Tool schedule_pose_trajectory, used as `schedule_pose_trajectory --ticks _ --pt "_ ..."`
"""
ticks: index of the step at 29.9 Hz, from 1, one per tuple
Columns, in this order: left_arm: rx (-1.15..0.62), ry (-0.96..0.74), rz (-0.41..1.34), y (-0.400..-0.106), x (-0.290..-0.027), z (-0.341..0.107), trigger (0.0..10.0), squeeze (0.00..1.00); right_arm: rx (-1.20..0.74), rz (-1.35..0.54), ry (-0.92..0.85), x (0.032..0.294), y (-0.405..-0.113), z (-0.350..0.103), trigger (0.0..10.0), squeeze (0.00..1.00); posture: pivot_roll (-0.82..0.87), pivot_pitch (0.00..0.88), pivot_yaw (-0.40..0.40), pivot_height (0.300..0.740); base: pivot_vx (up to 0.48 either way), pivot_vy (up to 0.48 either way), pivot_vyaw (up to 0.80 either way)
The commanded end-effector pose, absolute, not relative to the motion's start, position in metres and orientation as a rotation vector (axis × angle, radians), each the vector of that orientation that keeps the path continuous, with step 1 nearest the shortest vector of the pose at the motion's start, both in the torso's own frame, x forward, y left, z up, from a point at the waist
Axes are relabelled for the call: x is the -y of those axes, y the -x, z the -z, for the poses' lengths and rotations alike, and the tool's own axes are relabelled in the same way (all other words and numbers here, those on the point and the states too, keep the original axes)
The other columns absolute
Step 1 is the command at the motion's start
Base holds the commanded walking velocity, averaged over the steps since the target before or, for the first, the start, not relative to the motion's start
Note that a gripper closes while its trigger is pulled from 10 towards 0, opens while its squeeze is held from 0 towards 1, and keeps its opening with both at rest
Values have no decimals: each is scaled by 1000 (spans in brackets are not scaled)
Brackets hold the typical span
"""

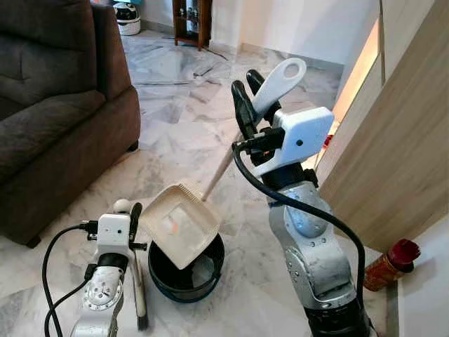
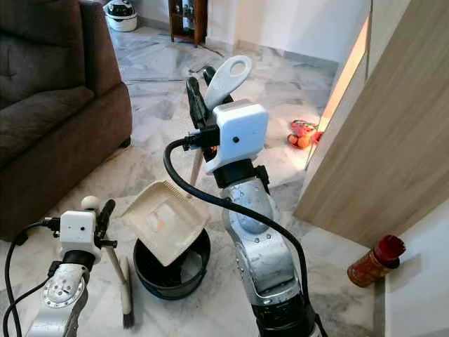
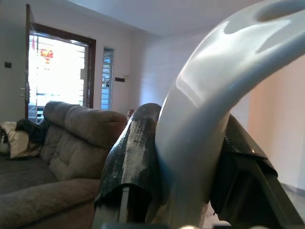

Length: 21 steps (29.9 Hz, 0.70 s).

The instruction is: Sweep floor

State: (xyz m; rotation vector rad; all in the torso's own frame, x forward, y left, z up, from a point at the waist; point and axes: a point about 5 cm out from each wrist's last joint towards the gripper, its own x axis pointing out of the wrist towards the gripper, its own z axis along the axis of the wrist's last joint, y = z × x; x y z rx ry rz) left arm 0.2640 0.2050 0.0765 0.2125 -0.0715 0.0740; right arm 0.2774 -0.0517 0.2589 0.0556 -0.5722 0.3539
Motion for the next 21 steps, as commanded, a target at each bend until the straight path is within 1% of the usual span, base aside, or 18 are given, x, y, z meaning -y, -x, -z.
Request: schedule_pose_trajectory --ticks 1,14,21 --pt "109 -219 -62 -267 -203 -83 10000 0 729 -303 -42 60 -265 -282 10000 0 39 61 -70 740 0 0 0" --pt "114 -218 -67 -267 -205 -85 10000 0 778 -347 -103 45 -252 -288 10000 0 48 75 -70 740 0 0 0" --pt "116 -219 -67 -268 -205 -85 10000 0 808 -365 -44 43 -249 -288 10000 0 46 79 -70 740 0 0 0"
